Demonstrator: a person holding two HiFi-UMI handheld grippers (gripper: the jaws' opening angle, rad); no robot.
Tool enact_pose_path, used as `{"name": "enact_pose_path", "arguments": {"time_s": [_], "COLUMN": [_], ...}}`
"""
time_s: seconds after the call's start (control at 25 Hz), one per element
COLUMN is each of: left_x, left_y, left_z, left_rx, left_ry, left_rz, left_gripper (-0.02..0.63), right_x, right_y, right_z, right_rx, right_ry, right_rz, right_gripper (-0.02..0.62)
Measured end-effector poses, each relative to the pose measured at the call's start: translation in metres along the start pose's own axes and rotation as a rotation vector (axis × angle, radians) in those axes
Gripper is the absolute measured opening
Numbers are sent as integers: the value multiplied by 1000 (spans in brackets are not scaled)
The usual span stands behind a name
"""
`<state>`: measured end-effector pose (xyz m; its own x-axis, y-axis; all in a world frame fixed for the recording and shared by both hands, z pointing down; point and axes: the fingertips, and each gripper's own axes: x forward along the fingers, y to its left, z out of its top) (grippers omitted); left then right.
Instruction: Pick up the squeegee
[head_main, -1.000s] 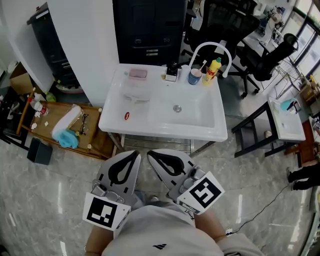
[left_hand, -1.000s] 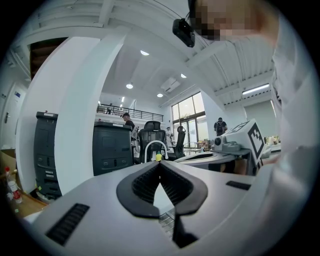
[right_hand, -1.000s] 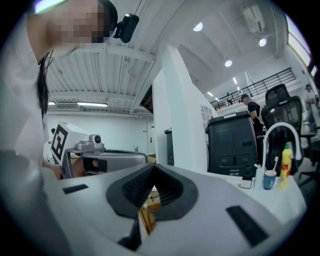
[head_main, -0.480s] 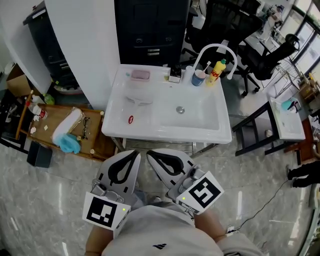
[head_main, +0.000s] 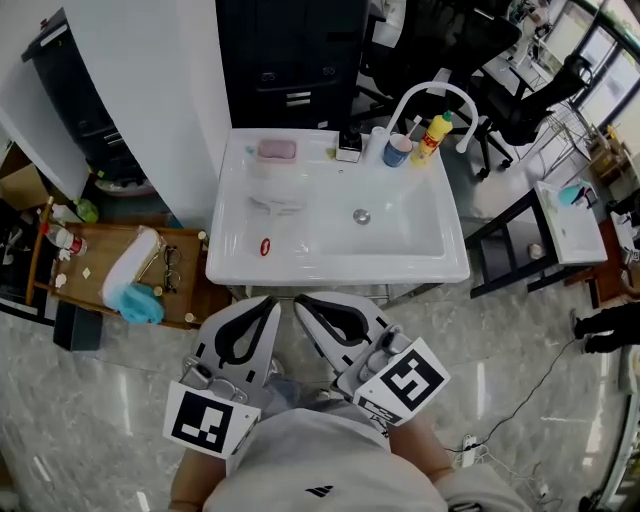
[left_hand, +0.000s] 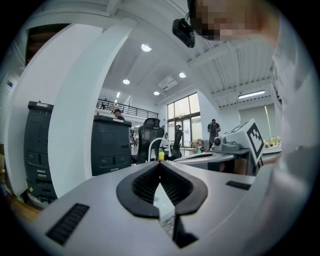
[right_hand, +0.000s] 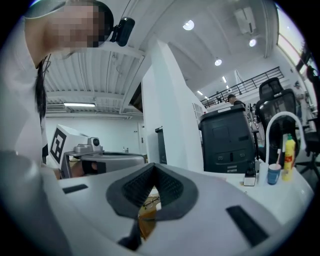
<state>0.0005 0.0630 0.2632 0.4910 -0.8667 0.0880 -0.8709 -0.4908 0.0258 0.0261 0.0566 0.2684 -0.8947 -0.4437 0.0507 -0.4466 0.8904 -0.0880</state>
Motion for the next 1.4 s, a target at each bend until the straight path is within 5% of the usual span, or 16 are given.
{"name": "enact_pose_path", "arguments": {"time_s": [0.68,1.4], "left_x": [16,29], "left_y": [74,94], "left_z": [-4,-8], "left_rx": [-27,-32], "left_ry": [-12,-35], "left_rz": [-68,-86], "left_gripper": [12,14], "right_x": [72,81], "right_y": [-17,-36], "right_z": [-2,-11], "right_rx": [0,15], "right_ry": [27,55], "right_rz": [-74,-139], "right_gripper": [9,9]}}
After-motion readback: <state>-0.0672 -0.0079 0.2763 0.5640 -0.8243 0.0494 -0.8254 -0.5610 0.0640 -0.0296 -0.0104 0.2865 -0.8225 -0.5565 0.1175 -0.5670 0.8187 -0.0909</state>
